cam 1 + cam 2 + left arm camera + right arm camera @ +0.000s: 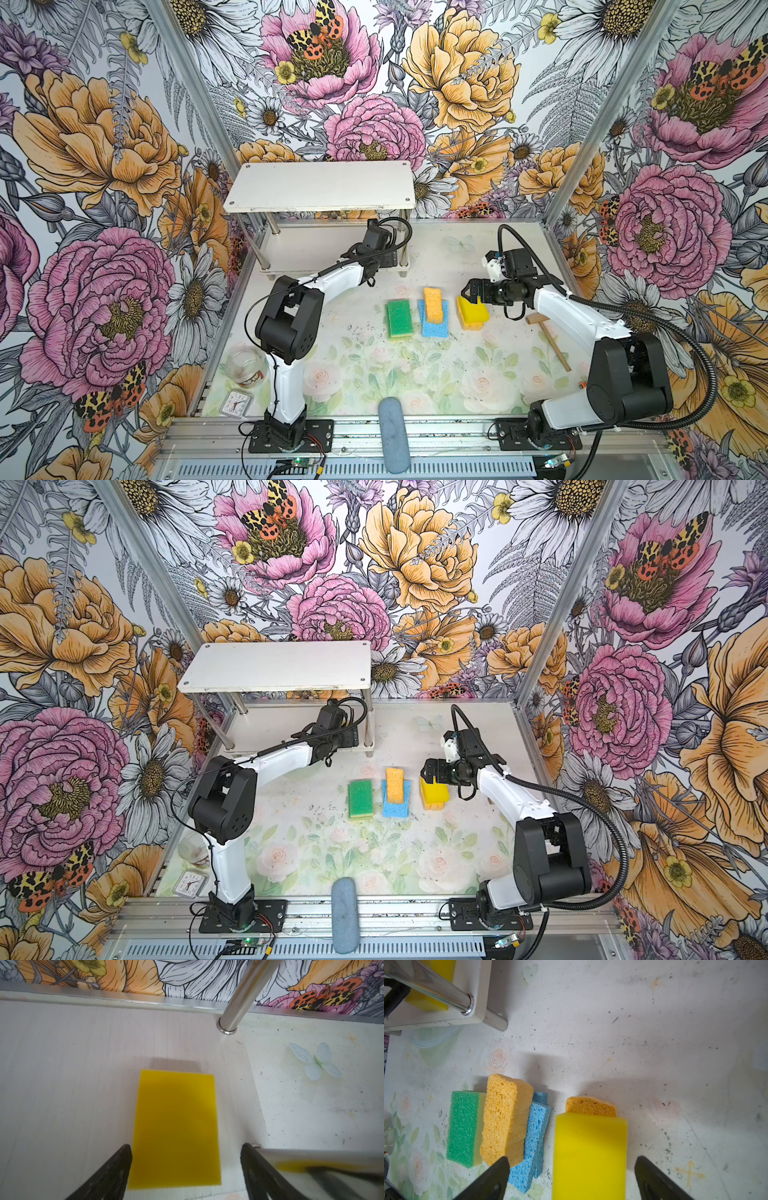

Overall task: Place and organize the cleaning sponges onto the shelf
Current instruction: 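Open the left gripper to release the yellow sponge on the shelf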

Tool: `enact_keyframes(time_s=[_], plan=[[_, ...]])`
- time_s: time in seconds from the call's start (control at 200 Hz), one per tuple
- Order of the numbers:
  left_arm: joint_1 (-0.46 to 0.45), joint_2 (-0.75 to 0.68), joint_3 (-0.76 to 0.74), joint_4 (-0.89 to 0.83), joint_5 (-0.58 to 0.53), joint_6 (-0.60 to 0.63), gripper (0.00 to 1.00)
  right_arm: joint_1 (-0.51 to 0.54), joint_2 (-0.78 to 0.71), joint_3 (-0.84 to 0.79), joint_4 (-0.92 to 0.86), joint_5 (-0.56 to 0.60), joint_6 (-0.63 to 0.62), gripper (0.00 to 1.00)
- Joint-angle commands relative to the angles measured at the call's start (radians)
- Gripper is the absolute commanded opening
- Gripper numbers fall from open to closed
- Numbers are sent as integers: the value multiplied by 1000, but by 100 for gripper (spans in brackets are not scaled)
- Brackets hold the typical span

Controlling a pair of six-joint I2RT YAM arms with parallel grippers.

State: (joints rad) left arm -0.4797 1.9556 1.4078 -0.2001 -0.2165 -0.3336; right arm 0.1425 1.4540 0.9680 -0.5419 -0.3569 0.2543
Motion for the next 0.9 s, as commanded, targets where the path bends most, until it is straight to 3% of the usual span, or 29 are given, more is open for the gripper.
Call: enact_keyframes(time_s=[0.0, 0.896], plan=[[11, -3, -3, 24, 36, -12, 84, -9, -31, -10, 3, -3, 7, 96], [-4, -97, -62, 11, 14, -15, 87, -17, -32, -14, -5, 22, 46, 97]])
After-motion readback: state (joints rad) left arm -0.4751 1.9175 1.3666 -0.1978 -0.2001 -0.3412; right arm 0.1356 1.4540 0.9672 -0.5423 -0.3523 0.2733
